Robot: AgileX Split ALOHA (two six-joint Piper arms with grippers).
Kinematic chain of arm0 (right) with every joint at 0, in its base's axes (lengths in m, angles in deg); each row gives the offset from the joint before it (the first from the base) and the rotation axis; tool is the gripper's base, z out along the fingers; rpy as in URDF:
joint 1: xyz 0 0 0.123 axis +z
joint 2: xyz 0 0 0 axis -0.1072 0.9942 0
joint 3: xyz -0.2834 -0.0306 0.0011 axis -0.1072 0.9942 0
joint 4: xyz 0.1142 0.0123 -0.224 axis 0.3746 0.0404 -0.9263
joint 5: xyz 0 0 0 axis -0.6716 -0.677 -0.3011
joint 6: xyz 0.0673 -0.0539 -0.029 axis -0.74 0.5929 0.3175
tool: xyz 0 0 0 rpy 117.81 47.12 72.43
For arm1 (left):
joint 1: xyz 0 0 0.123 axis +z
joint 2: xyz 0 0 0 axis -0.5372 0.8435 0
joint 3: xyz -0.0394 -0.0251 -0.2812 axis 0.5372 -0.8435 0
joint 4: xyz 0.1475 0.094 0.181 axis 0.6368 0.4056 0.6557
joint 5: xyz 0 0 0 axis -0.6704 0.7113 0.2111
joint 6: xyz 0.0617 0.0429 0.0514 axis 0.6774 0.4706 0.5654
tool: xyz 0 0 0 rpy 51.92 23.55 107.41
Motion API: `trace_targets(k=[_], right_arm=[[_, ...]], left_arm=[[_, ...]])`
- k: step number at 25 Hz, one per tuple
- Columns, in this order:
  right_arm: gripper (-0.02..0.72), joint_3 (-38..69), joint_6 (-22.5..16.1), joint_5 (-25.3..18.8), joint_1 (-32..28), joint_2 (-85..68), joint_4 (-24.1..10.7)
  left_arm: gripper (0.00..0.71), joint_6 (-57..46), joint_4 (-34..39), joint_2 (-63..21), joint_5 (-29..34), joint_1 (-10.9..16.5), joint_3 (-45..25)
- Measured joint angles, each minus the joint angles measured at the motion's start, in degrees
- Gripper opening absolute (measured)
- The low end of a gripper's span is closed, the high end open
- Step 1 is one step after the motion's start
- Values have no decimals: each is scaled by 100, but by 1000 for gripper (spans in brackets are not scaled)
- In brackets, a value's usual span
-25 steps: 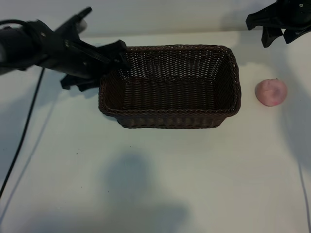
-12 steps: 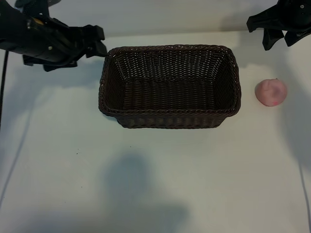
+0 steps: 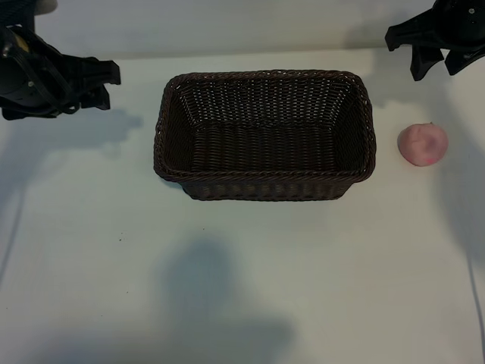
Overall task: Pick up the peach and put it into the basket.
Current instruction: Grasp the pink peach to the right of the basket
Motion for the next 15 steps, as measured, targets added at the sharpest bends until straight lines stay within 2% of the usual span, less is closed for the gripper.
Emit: trace_targets(k=[15], right_arm=[[465, 0, -224, -9, 0, 0, -5]], left_arm=[[598, 0, 15, -89, -210, 0, 94]])
